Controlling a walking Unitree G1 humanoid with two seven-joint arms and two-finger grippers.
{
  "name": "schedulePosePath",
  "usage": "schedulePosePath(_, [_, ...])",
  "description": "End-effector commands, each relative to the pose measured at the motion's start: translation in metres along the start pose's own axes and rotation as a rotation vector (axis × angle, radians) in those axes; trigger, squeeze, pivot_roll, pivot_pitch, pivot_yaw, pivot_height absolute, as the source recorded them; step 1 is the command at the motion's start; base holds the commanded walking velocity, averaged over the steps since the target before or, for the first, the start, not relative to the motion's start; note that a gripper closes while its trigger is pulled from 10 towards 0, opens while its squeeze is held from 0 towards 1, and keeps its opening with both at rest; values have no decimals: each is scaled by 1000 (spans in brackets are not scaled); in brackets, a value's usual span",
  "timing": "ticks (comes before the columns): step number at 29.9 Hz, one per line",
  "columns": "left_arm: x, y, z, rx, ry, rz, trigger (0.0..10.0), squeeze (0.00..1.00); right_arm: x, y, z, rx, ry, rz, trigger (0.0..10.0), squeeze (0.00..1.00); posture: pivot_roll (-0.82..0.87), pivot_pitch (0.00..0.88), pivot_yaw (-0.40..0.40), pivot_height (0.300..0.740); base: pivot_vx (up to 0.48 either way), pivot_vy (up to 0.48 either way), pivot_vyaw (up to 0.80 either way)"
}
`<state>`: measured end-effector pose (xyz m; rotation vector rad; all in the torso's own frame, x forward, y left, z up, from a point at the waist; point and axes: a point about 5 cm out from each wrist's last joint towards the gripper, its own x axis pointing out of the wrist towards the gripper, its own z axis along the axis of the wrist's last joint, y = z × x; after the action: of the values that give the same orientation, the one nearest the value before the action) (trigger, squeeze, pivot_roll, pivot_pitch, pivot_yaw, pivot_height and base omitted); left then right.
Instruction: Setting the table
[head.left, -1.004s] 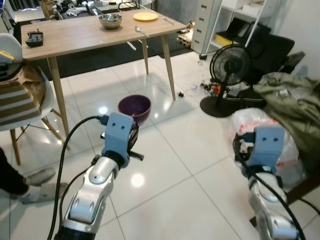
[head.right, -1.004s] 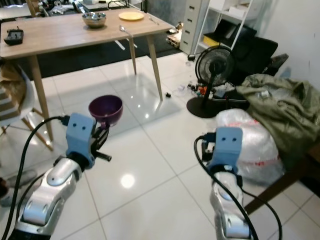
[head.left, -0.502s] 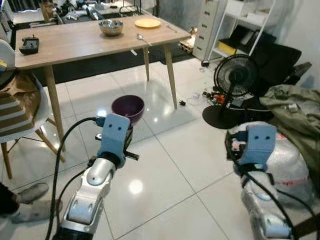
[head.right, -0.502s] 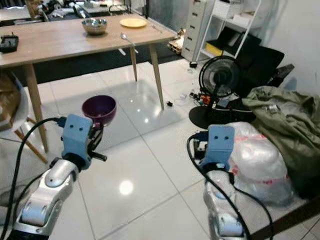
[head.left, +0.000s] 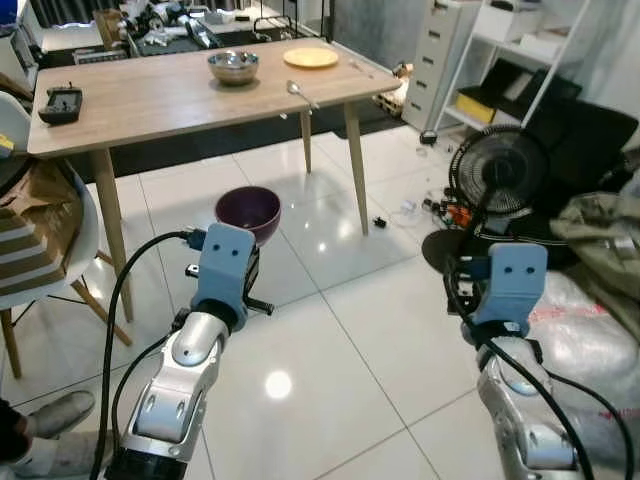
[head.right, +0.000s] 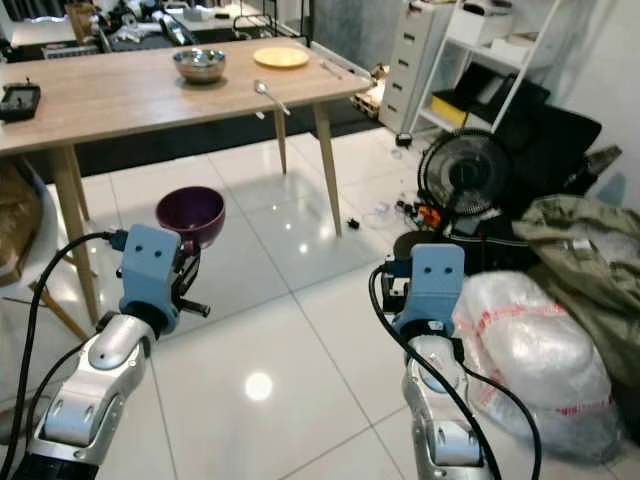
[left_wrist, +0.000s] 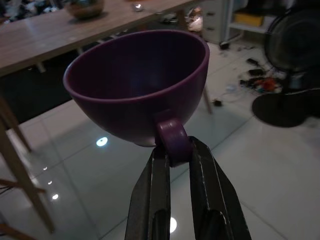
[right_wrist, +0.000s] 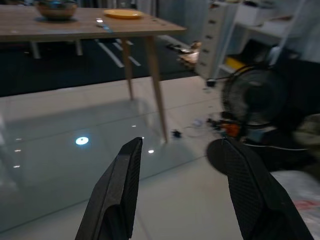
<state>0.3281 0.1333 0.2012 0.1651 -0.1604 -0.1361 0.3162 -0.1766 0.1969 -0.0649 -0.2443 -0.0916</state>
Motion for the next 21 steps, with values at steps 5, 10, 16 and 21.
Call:
schedulePosePath(5, [0, -2, -1, 8, -3, -1, 10000, 0, -3, 0, -3, 24, 2, 8, 10000, 0, 66, 116, 75, 740, 470, 0, 0])
schedulePosePath(10, [1, -1, 0, 10, -4, -1, 10000, 0, -3, 1, -3, 28, -2, 11, 10000, 0, 68, 120, 77, 740, 470, 0, 0])
schedulePosePath(16, [0, -2, 1, 7, -10, -4, 10000, 0, -3, 2, -3, 32, -5, 14, 10000, 0, 70, 124, 78, 740, 469, 0, 0])
schedulePosePath(21, [0, -1, 1, 6, -11, -4, 10000, 0, -3, 2, -3, 36, -7, 18, 10000, 0, 70, 124, 78, 740, 469, 0, 0])
